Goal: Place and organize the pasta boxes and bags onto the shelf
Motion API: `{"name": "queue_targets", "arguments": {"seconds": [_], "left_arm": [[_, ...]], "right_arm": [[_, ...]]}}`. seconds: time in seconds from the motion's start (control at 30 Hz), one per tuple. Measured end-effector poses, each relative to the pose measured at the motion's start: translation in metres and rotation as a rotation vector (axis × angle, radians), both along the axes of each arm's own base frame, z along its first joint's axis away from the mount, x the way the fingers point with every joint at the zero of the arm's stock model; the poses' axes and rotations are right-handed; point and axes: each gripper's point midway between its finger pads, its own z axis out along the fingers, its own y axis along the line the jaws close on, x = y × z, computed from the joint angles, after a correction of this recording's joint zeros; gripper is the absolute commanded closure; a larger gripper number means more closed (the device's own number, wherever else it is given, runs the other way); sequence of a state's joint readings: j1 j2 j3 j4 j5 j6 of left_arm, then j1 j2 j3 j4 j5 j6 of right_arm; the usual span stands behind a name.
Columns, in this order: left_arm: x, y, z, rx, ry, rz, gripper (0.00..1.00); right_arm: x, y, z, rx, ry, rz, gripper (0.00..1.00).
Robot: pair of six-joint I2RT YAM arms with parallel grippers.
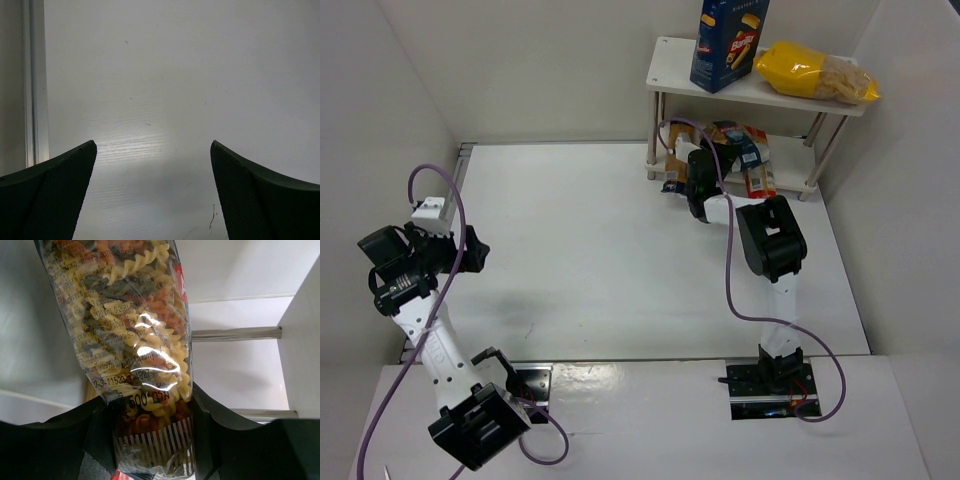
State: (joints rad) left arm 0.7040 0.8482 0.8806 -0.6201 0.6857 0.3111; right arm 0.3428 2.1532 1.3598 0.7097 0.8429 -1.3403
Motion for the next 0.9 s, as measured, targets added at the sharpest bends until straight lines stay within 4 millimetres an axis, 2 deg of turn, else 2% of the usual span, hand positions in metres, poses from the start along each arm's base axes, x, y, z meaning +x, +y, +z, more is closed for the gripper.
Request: {"name": "queue_targets", "arguments": {"seconds": [0.1, 0.23, 0.27, 0.33, 0.43, 0.5, 0.7, 0.77, 0.9], "left_arm": [[0.000, 0.000, 0.000, 0.000, 0.000, 0.000, 0.00], [0.000, -0.001, 0.000, -0.002, -0.002, -0.004, 0.00], [0.000, -0.001, 0.000, -0.002, -0.002, -0.004, 0.00], [0.000, -0.001, 0.000, -0.003, -0.003, -0.006, 0.00], [0.000, -0.001, 0.000, -0.003, -0.003, -0.007, 0.00], [0.000, -0.002, 0.000, -0.004, -0.003, -0.008, 0.00], [0.000, 0.000, 0.001, -0.005, -0.003, -0.001, 0.00], [0.000, 0.000, 0.000, -0.005, -0.003, -0.001, 0.00], [0.000, 0.000, 0.000, -0.005, -0.003, -0.001, 0.00]], "right_arm": [[0.002, 0.001, 0.004, 0.003, -0.010, 0.000, 0.83], [0.005, 0.001, 0.002, 0.001, -0.010, 0.001, 0.77], [0.006, -0.001, 0.001, 0.000, -0.007, -0.002, 0.70], [0.006, -0.001, -0.002, -0.002, -0.002, -0.003, 0.68], [0.006, -0.001, -0.007, -0.005, 0.009, -0.003, 0.54], [0.006, -0.001, -0.008, -0.007, 0.014, -0.004, 0.48], [0.008, -0.005, -0.003, 0.012, -0.012, -0.018, 0.24], [0.009, -0.007, 0.002, 0.020, -0.029, -0.026, 0.23], [0.009, -0.008, 0.004, 0.029, -0.042, -0.033, 0.13]]}}
